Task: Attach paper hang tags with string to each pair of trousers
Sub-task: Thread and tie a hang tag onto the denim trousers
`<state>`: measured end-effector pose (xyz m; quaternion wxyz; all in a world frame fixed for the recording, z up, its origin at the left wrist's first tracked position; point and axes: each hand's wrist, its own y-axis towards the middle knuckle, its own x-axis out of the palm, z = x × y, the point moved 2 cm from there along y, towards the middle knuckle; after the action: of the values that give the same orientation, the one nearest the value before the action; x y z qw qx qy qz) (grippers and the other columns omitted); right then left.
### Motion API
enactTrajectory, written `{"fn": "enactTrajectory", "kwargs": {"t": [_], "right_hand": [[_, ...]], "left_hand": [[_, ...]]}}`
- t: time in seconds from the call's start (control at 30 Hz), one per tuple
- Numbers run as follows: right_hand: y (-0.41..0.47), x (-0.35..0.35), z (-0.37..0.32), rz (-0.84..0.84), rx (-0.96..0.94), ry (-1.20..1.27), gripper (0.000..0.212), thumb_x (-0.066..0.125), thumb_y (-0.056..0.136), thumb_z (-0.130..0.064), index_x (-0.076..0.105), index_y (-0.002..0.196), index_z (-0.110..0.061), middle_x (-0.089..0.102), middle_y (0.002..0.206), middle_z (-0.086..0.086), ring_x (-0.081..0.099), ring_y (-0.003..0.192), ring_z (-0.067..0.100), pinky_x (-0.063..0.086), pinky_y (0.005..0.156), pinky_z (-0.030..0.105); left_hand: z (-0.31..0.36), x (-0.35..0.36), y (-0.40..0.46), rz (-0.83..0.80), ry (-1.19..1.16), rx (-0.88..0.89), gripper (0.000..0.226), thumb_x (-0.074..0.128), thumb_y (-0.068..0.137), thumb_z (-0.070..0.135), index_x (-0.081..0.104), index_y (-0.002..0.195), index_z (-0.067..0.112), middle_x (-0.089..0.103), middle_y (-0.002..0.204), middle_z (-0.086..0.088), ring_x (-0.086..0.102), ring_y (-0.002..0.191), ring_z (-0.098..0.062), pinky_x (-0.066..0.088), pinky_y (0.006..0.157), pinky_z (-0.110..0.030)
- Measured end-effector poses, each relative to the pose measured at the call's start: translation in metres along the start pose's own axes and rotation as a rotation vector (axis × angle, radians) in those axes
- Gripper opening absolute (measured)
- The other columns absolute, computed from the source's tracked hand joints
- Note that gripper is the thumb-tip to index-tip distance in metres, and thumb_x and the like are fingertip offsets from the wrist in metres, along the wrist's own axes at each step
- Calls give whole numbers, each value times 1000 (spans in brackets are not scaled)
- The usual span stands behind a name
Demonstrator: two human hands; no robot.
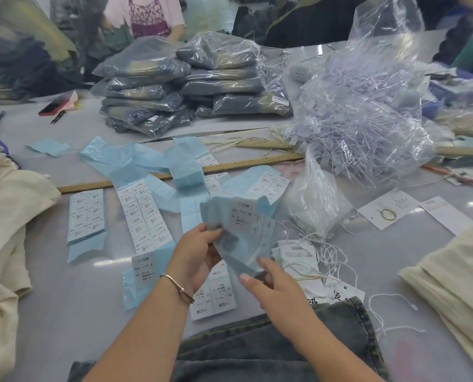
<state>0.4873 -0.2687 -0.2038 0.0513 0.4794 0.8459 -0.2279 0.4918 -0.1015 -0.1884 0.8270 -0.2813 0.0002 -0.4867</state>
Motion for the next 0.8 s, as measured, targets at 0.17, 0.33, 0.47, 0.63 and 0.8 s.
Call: {"fn": "enactTrajectory", "kwargs": {"t": [0.17,0.33,0.47,0.63,0.8], "right_hand": [[8,-16,-5,189,11,95,48,56,92,-45,42,135,-29,65,91,-6,64,78,7,52,71,30],[14,-33,-21,328,-266,-113,19,70,83,-38,67,96,-25,49,72,-2,46,65,9,37,60,24],[19,-34,-33,159,-167,586,18,78,72,-27,73,85,-16,70,89,7,60,72,6,45,64,17],[33,-33,-34,86,26,830,8,72,80,-17,72,73,-13,72,85,9,63,82,21,49,82,34],[40,-30,-38,91,-9,842,6,67,84,-6,64,79,-8,72,82,9,65,75,19,54,73,28]], "left_hand": [[-2,5,-18,-121,-98,51,28,45,95,-2,69,106,6,73,100,-13,70,83,-23,59,73,-33],[-8,7,-29,-61,141,133,28,49,94,1,72,104,12,73,106,-12,66,98,-29,52,89,-45],[-8,7,-35,-2,366,253,39,50,87,-8,75,94,21,75,97,-2,67,95,-20,54,80,-32],[-8,11,-40,78,653,420,40,54,85,-4,62,103,30,68,97,12,63,97,-15,52,67,-14],[13,16,-54,207,1085,1043,64,73,78,13,47,136,18,50,130,2,45,120,-14,39,98,-19]]}}
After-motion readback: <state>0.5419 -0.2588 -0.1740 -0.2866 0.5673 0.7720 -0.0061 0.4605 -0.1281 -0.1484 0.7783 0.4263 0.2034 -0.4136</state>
